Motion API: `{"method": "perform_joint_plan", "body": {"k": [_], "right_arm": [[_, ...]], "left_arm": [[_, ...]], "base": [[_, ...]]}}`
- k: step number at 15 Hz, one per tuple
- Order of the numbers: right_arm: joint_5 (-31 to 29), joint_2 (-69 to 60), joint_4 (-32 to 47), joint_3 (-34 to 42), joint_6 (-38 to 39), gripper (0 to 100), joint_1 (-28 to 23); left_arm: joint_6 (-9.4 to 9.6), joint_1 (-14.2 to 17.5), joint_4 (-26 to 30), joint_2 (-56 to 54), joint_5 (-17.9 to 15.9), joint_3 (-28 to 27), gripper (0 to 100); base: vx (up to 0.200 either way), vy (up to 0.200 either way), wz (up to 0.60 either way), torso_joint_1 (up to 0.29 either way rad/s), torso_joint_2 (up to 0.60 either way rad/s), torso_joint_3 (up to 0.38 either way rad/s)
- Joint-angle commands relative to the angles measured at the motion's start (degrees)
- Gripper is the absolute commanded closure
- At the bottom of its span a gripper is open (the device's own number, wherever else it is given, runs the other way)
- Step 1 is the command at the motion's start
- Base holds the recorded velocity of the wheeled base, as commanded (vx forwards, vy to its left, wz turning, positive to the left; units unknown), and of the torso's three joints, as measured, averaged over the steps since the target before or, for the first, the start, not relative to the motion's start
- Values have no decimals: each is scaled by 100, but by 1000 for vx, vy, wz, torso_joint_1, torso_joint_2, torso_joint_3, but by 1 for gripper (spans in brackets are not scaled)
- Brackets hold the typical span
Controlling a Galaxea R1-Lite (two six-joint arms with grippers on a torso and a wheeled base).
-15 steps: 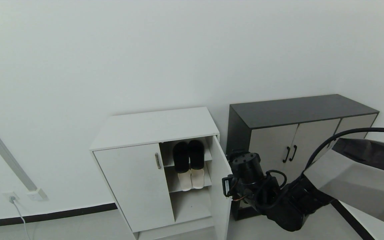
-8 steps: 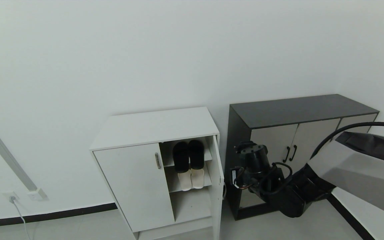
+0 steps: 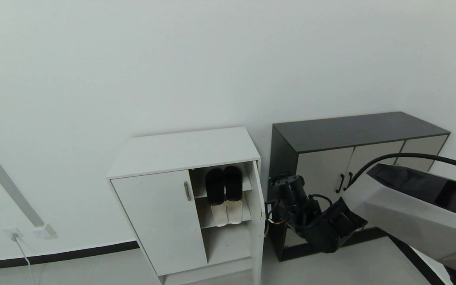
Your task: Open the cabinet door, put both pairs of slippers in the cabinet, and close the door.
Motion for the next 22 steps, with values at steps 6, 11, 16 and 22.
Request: {"method": "perform_joint_plan", "body": {"k": [6, 11, 16, 22], "right_arm": [[851, -546, -34, 224, 336, 100, 712], [1423, -1354, -447, 1164, -113, 100, 659], [1440, -1407, -781, 1331, -183, 100, 571], [1484, -1284, -1484, 1735, -341, 100, 562]], "left_arm": [[-1, 0, -1, 7, -6, 1, 100], [-1, 0, -1, 7, -6, 1, 100], [-1, 0, -1, 7, -6, 1, 100], [-1, 0, -1, 7, -6, 1, 100]], "base": [[0, 0, 0, 0, 0, 0], [0, 0, 0, 0, 0, 0], [0, 0, 360, 0, 0, 2], [0, 0, 300, 4, 1, 3]]}}
